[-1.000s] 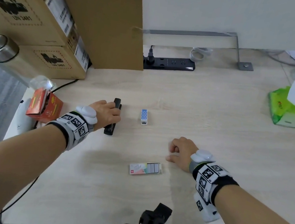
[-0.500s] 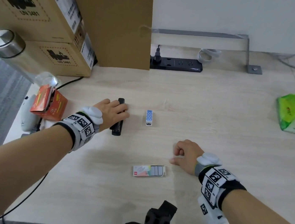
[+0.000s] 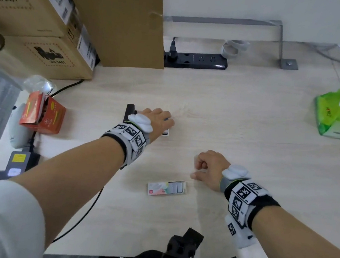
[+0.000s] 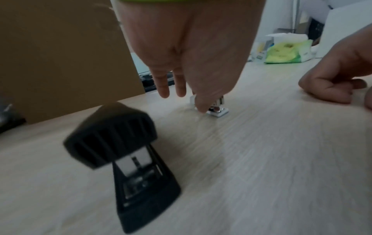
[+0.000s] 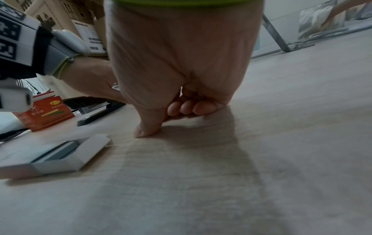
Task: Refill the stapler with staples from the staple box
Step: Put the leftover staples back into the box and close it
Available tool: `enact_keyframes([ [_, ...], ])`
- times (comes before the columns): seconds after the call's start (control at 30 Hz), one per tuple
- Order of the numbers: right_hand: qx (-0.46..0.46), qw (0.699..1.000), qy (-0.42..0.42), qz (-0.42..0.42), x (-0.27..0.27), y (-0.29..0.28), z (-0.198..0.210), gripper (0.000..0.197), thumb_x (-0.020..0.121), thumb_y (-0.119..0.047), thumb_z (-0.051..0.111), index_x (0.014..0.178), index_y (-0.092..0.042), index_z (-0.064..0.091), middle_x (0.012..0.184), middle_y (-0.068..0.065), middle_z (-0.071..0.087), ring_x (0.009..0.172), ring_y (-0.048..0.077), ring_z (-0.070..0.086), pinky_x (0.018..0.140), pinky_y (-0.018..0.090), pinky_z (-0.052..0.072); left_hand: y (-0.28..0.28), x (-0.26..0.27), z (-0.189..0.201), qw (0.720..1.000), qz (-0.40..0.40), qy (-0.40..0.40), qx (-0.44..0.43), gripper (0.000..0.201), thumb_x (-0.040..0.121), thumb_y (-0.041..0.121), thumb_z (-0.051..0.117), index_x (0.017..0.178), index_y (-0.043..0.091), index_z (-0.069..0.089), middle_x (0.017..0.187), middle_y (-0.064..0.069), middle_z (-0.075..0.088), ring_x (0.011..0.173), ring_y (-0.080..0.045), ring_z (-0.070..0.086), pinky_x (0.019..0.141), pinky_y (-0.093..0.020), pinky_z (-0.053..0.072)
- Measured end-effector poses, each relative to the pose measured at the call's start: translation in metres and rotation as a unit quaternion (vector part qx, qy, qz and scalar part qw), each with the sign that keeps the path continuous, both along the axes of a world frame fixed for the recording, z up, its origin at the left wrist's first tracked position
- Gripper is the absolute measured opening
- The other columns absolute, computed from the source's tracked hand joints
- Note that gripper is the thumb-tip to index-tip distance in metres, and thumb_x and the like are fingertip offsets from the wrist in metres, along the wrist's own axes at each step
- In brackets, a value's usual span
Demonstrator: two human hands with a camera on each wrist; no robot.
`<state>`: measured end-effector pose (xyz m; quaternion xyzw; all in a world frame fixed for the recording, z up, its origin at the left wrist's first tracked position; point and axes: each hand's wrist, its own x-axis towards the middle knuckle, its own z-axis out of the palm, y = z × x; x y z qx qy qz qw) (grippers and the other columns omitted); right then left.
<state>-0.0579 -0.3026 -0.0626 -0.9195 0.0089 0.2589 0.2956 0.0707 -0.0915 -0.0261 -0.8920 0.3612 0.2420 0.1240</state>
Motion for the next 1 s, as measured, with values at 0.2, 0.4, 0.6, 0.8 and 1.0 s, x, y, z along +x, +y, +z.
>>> enact_keyframes([
  [0.2,-0.008,1.0,0.004,-0.006,0.0,0.001,0.0,0.03,0.065,-0.035,0.08,0.063,-0.03,0.05,0.087,-0.004,0.055,0.077,0.017,0.055,0.068,0.03,0.047,0.015,-0.028,-0.001,0.973,0.069,-0.014,-0.218,0.011,0.088,0.021,0.056,0.098,0.015,0.054,0.104,-0.007,0.057,0.093,-0.029,0.05,0.078,-0.044,0.046],
  [0.4,0.005,0.999,0.008,-0.037,-0.001,0.007,0.011,0.021,0.072,-0.04,0.074,0.072,-0.028,0.057,0.079,-0.009,0.06,0.073,0.015,0.058,0.065,0.027,0.045,0.027,-0.081,-0.004,0.939,0.16,0.033,-0.301,0.015,0.086,0.032,0.061,0.094,0.02,0.058,0.091,0.0,0.06,0.08,-0.022,0.056,0.071,-0.035,0.046],
  [0.6,0.098,0.989,-0.035,-0.105,-0.005,0.034,0.019,0.025,0.085,-0.047,0.058,0.077,-0.024,0.066,0.075,-0.007,0.068,0.071,0.015,0.061,0.065,0.028,0.047,0.012,-0.104,-0.002,0.908,0.217,0.029,-0.358,0.019,0.08,0.04,0.066,0.086,0.023,0.062,0.082,0.004,0.063,0.073,-0.018,0.06,0.07,-0.036,0.049],
  [0.8,0.233,0.955,0.006,-0.185,-0.01,0.045,0.029,0.037,0.096,-0.033,0.042,0.079,-0.012,0.067,0.072,0.001,0.071,0.064,0.019,0.064,0.065,0.033,0.051,-0.001,-0.114,0.006,0.882,0.228,0.014,-0.412,0.02,0.081,0.035,0.067,0.082,0.016,0.062,0.073,0.004,0.058,0.067,-0.016,0.054,0.063,-0.031,0.044],
  [1.0,0.287,0.922,0.051,-0.253,-0.015,0.047,0.031,0.036,0.1,-0.026,0.037,0.086,-0.014,0.068,0.077,0.009,0.07,0.061,0.018,0.061,0.049,0.019,0.044,0.003,-0.117,0.001,0.857,0.265,0.055,-0.439,0.013,0.081,0.031,0.068,0.087,0.021,0.062,0.077,0.006,0.063,0.068,-0.014,0.06,0.066,-0.038,0.053],
])
